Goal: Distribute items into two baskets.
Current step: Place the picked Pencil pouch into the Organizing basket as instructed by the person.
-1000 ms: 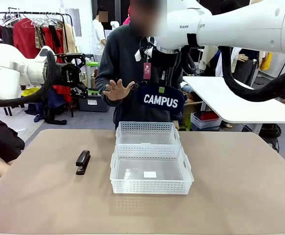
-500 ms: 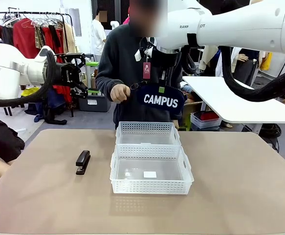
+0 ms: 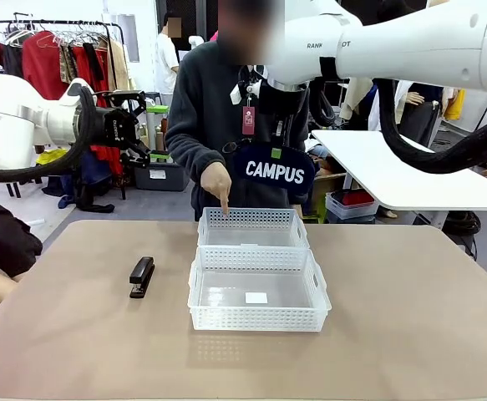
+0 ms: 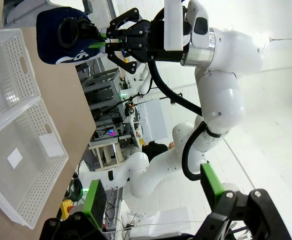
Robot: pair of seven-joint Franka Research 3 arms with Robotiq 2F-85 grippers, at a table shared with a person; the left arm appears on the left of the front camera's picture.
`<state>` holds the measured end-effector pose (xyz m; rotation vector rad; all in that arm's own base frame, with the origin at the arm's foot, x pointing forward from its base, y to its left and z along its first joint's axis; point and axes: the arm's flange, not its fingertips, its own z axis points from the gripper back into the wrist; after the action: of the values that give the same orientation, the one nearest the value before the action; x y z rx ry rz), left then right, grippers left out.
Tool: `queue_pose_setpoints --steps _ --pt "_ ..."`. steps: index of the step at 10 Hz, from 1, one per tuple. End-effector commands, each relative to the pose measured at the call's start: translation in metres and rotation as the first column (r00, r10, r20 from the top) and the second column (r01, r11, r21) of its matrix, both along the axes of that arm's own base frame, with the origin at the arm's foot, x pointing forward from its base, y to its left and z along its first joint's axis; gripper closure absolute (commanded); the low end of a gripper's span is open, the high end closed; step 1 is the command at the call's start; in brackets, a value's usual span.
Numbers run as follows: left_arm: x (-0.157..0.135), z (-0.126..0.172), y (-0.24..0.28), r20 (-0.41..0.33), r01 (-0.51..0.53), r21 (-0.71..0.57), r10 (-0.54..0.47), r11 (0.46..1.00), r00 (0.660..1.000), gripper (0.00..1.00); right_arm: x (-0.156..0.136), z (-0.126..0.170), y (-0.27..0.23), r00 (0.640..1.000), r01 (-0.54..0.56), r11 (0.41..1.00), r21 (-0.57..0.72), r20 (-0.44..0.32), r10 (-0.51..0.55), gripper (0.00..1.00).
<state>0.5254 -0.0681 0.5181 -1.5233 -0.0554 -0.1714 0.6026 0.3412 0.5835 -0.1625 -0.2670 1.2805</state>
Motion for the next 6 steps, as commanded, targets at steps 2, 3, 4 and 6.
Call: queue_pose_setpoints --steps 2,3,4,6 --pt "-0.0007 0.0019 0.0001 0.003 -0.001 -0.001 0.001 1.0 1.0 0.0 0.0 0.0042 -0.0003 1.0 -0.001 1.0 0.004 0.007 0.0 1.0" --pt "-0.0007 0.0019 0.0001 0.003 -0.001 -0.001 0.001 1.0 1.0 0.0 0.0 0.0042 -0.0003 1.0 -0.001 1.0 0.004 0.007 0.0 1.0" --pt "-0.0007 0.0019 0.0001 0.003 -0.001 -0.001 0.001 1.0 1.0 0.0 0.0 0.0042 -0.0003 1.0 -0.001 1.0 0.004 0.007 0.0 1.0" --pt "-0.0007 0.0019 0.0001 0.003 -0.001 -0.001 0.001 1.0 1.0 0.0 0.0 0.0042 -0.0003 1.0 -0.001 1.0 0.004 0.007 0.0 1.0"
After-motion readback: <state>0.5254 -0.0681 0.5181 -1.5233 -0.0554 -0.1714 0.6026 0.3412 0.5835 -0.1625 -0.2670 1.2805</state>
